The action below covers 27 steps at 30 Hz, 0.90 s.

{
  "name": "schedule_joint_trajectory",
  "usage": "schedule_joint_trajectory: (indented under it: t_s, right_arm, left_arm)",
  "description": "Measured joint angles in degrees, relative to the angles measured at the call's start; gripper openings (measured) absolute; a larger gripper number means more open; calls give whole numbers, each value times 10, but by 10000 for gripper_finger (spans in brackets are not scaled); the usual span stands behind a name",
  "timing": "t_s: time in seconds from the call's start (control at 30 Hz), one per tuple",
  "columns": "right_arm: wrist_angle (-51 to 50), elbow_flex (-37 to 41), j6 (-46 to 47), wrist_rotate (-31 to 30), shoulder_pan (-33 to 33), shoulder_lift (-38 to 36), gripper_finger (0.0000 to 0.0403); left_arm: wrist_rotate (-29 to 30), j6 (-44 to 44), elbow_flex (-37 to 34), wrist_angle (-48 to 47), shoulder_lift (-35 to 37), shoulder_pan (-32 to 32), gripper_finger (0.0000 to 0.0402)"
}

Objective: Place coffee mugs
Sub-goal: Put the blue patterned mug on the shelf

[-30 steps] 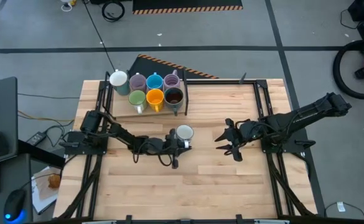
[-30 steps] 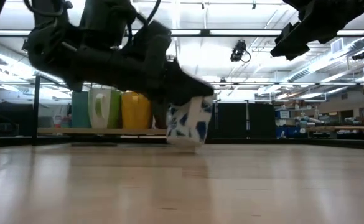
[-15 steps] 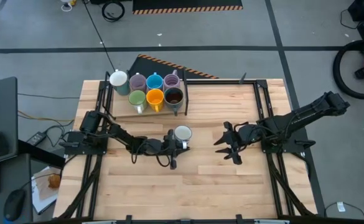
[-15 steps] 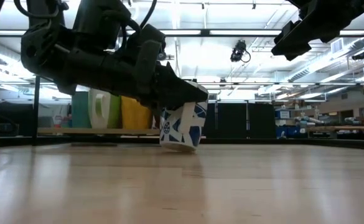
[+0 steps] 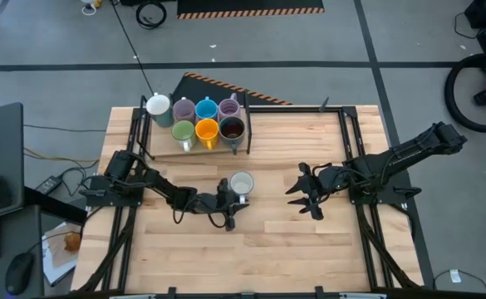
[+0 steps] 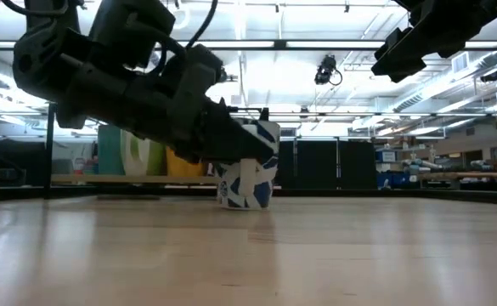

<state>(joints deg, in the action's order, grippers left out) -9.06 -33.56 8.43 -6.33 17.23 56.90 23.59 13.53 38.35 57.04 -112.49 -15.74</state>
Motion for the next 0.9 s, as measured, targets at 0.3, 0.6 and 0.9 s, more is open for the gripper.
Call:
schedule_joint_trajectory:
  t_s: [0.3, 0.6, 0.9]
  right_arm:
    - [0, 0, 0, 0, 0, 0, 158]
    - [1, 0, 1, 2, 0, 0, 158]
    - [3, 0, 6, 4, 0, 0, 158]
  left_arm:
    - [12, 7, -1, -49, 22, -20, 124]
    - [101, 43, 0, -147, 77, -65, 126]
    - [180, 70, 5, -197, 103, -111, 150]
